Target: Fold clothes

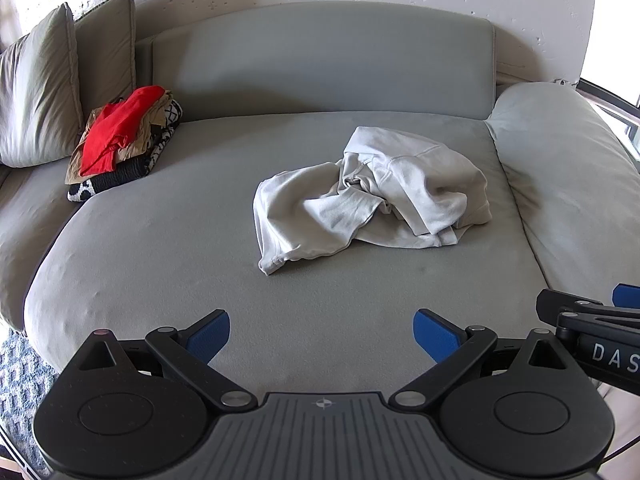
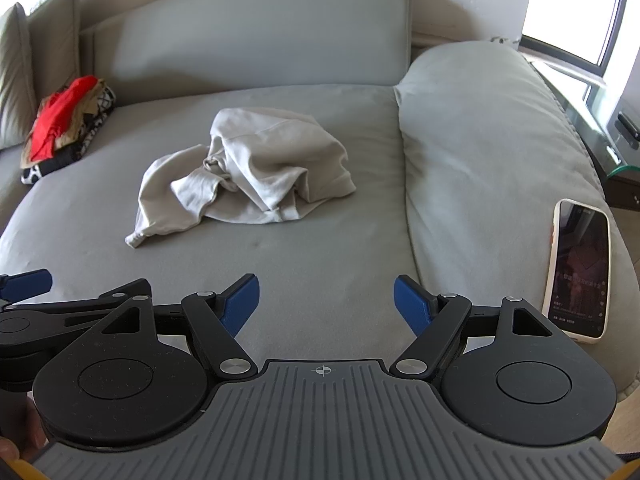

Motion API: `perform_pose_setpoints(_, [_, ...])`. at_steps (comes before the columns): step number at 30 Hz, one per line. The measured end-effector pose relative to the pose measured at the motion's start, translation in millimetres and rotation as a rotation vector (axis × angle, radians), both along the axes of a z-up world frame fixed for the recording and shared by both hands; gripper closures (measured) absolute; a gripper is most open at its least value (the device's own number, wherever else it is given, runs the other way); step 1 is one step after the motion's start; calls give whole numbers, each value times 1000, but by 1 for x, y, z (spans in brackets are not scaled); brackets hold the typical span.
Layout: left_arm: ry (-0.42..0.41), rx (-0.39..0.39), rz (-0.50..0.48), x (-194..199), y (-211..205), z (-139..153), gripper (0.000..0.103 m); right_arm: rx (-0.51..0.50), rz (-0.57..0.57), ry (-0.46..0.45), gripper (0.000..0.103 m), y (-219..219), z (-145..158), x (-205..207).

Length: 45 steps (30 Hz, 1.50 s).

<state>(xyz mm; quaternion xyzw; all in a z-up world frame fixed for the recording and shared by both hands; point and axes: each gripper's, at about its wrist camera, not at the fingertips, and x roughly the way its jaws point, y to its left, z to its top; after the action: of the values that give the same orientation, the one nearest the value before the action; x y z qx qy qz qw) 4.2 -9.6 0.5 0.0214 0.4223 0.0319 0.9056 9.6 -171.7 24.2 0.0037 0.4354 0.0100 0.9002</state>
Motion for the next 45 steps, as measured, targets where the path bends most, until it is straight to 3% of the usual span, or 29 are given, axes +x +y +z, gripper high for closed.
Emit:
perform_pose_setpoints(13, [5,5,16,2,0,-2,5,14,8,12,23,-3,-4,3])
perform_pose_setpoints(16, [25,-41,23,5,7,-6,1,19,11,14,20,-7,-7,5])
perform_pose_setpoints(27, [11,-104,175,29,53,-23,2,55,102,-75,19,-5,-29,50])
perform_pose_setpoints(34, [13,-176,229,52,90,-31,20,29,229,-150,19,20,-53,106])
perform_pose_setpoints(37, [11,-192,221,56,97,-35,22,-9,288,-169,21,36,-64,131])
perform_pose_setpoints(39, [15,-207,225,58,101,-38,22,-48,308,-159,28,48,-74,149])
perform_pose_setpoints(41, [20,-220,235,58,104,-41,22,-88,314,-145,72,55,-84,166])
perform_pose_setpoints(42, [18,-223,229,57,105,-41,22,-61,277,-94,101,54,-88,179])
perform_pose_setpoints(45, [11,-229,208,53,107,-40,22,201,176,-13,102,31,-68,200])
